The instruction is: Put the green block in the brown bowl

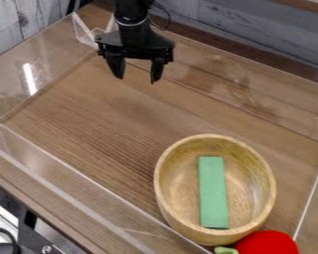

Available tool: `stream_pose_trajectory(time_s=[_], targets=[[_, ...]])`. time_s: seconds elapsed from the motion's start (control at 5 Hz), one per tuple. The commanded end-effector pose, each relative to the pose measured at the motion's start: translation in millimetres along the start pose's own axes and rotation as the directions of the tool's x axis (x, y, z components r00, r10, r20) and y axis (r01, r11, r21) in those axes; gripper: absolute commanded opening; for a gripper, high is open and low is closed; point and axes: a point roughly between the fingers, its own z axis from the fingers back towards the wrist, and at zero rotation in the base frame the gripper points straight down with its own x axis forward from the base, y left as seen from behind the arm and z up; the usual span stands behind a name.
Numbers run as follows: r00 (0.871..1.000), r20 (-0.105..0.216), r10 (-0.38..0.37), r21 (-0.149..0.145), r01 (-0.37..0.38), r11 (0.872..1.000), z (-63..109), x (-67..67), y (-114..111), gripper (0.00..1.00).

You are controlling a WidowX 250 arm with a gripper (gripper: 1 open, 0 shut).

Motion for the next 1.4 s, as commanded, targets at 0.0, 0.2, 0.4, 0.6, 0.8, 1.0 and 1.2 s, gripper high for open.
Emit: stream_pose_trajectory(time_s=[0.0,0.2,0.4,0.6,0.8,1.0,1.2], targets=[[0.999,0.043,0.000,-0.002,0.000,1.000,9.3,29.4,14,1.00],[0.999,0.028,-0.023,-0.011,0.024,1.000,13.9,32.4,20,1.00],[0.999,0.008,-0.042,-0.033,0.042,0.999,18.3,32.9,22,1.00],[1.000,-0.017,0.004,-0.033,-0.004,0.999,18.6,35.5,23,1.00],[0.999,-0.035,0.031,-0.036,-0.032,0.999,20.1,34.2,21,1.00],[0.997,-0.046,-0.067,-0.065,0.064,0.996,11.0,20.7,8,1.00],[0.987,-0.052,-0.153,-0.101,0.147,0.984,3.3,11.0,-4,1.00]])
